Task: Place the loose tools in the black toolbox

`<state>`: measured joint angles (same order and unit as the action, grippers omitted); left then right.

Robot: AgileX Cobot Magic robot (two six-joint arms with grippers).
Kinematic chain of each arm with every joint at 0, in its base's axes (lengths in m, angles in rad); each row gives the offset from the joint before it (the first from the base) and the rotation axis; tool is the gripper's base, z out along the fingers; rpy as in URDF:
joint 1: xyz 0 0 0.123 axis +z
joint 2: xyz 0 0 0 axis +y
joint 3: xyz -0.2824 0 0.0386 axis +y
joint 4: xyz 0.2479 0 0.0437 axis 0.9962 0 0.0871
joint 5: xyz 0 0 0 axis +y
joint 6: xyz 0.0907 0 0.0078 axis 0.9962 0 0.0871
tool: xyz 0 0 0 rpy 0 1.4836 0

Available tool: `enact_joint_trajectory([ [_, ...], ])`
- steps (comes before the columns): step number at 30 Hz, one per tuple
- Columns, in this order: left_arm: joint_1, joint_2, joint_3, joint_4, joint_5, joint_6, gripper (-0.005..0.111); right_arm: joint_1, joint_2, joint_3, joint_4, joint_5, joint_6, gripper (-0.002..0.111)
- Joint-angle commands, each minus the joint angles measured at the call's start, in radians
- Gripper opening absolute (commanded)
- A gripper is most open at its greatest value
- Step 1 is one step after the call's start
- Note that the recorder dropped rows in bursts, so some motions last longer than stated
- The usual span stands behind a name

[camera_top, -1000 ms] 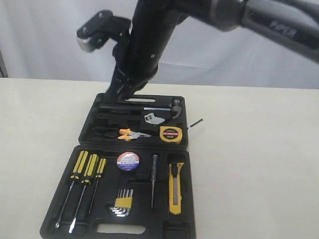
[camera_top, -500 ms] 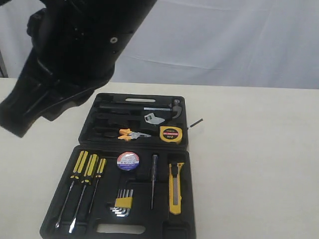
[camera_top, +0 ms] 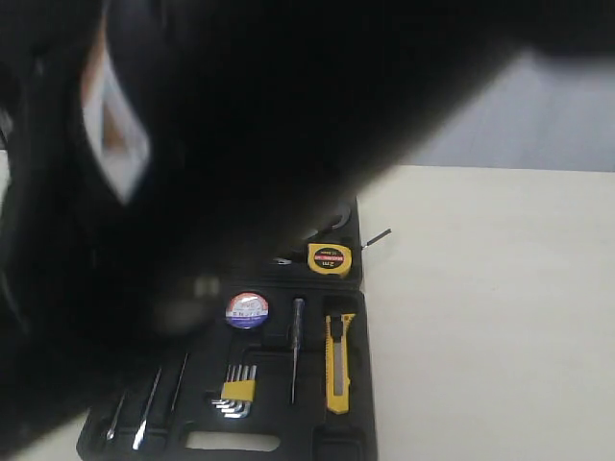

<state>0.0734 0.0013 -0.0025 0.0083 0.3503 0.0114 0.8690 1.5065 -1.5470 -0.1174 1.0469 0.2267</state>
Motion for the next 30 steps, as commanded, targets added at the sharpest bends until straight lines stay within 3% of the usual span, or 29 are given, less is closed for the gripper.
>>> enact_joint_trajectory([
  [1, -0.005, -0.001, 0.003, -0.008, -0.008, -0.004, 0.0, 0.05, -0.023, 0.166, -0.053, -0.016, 0.223, -0.001],
  [11, -0.005, -0.001, 0.003, -0.008, -0.008, -0.004, 0.0, 0.051, -0.097, 0.41, -0.095, -0.337, 0.29, -0.001],
  [30, -0.005, -0.001, 0.003, -0.008, -0.008, -0.004, 0.0, 0.051, -0.095, 0.415, -0.091, -0.178, 0.276, -0.001],
])
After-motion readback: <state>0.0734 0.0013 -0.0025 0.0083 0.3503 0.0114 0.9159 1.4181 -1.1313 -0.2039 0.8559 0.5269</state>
